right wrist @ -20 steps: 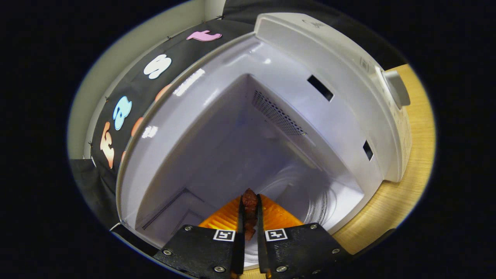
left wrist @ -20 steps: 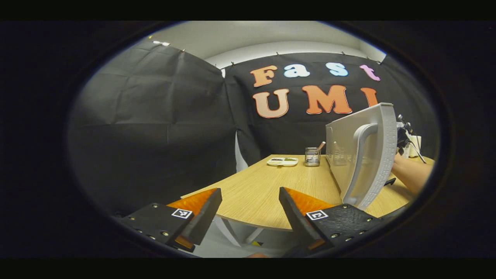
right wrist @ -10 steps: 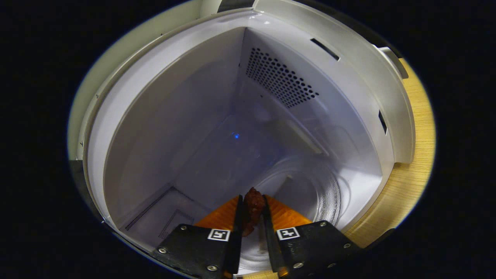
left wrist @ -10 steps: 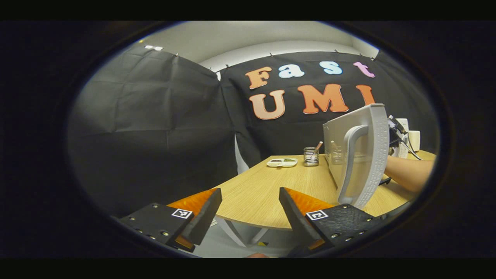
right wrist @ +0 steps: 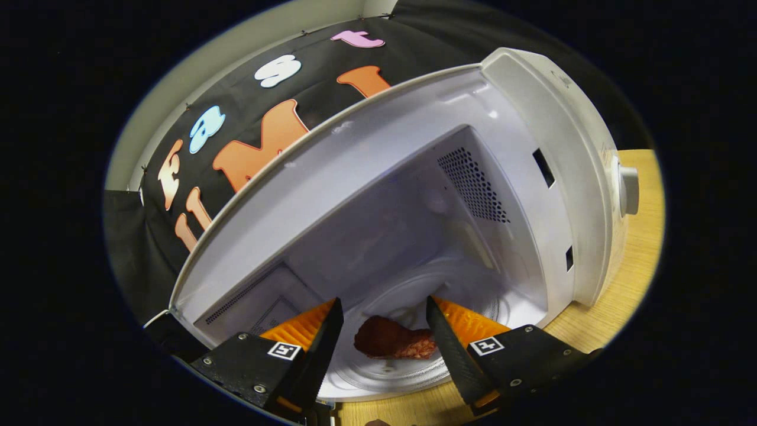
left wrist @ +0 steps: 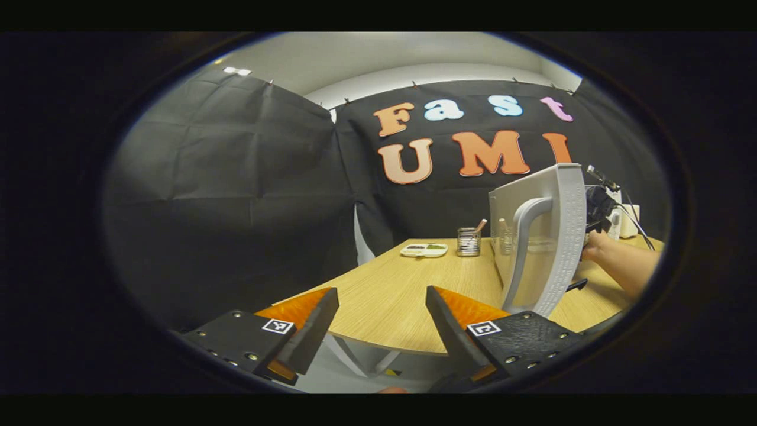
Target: Open the microwave oven with the left hand, put the food in, and close the microwave oven.
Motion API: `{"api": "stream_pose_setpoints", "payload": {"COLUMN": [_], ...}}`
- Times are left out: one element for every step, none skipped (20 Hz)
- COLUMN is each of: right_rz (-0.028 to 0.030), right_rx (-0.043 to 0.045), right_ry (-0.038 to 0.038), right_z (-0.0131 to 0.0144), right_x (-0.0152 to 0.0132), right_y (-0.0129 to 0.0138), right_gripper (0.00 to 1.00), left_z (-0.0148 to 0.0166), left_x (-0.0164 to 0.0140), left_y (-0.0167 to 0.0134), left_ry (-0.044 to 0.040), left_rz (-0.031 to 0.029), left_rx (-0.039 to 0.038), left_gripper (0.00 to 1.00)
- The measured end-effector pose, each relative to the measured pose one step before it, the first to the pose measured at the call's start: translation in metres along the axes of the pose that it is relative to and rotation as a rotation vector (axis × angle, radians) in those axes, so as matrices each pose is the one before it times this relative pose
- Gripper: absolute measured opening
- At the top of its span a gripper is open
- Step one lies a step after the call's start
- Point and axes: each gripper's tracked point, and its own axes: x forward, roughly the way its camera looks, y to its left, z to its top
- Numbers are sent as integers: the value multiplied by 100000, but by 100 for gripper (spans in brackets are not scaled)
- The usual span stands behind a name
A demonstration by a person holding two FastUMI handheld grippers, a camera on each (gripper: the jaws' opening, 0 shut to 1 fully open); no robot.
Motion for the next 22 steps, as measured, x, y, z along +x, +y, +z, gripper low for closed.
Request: {"api": "stream_pose_setpoints", "payload": {"right_rz": [1345,1372,1551,1765,1994,2061,1140,1146,1304,1883,2126,2546,1690,1966,1118,1638,516,1331,-305,68,-1228,-1117], "right_rx": [-1655,-1391,-1697,-1988,-1481,-1610,-1937,-2068,-1909,-1628,-1361,-1336,-1339,-1546,-1366,-1257,-1243,-1471,-2040,-2645,-2962,-3104], "right_ry": [-696,-662,-119,91,-492,-1069,-821,-12,450,738,-34,331,287,1114,895,285,479,101,240,-54,-373,-1008], "right_z": [415,227,297,191,543,897,904,664,639,566,778,574,544,365,268,463,505,573,369,353,469,541], "right_x": [-854,-1093,-1224,-1250,-1258,-1331,-1121,-1139,-1114,-1169,-1150,-1212,-1023,-1011,-965,-997,-890,-874,-831,-808,-740,-645], "right_y": [36,-168,-117,-89,-113,-139,-387,-360,-316,-35,-46,-79,-223,-252,-465,-439,-576,-474,-742,-809,-931,-1073], "right_gripper": [88,88,88,88,88,88,88,88,88,88,88,89,89,90,90,91,91,91,91,91,91,92], "left_z": [112,116,263,211,74,-98,114,-56,177,37,99,128,113,110,230,250,-66,59,141,196,212,407], "left_x": [265,143,298,286,182,219,150,178,182,202,123,63,49,73,-34,-9,179,52,-18,168,217,374], "left_y": [-271,-288,-426,-409,-454,-358,-396,-368,-240,-208,-533,-657,-709,-971,-295,-415,-795,-1316,-1353,-1393,-1410,-1526], "left_ry": [294,70,-345,-599,137,-125,249,59,-86,-175,-124,74,-237,-70,-749,-282,-172,5,-76,-281,-826,-930], "left_rz": [-261,-674,-849,-1183,-1171,-965,-1384,-1057,-569,-372,-741,-1073,-1516,-2106,918,-1049,-2184,-3547,-3646,-3563,-3498,-3733], "left_rx": [61,50,281,-111,224,-131,-726,-888,-287,-90,-196,-44,-102,-162,1188,582,-778,-1103,-445,12,-137,-459], "left_gripper": [90,90,92,90,90,88,90,92,88,90,88,90,88,88,90,88,88,88,89,89,88,88]}}
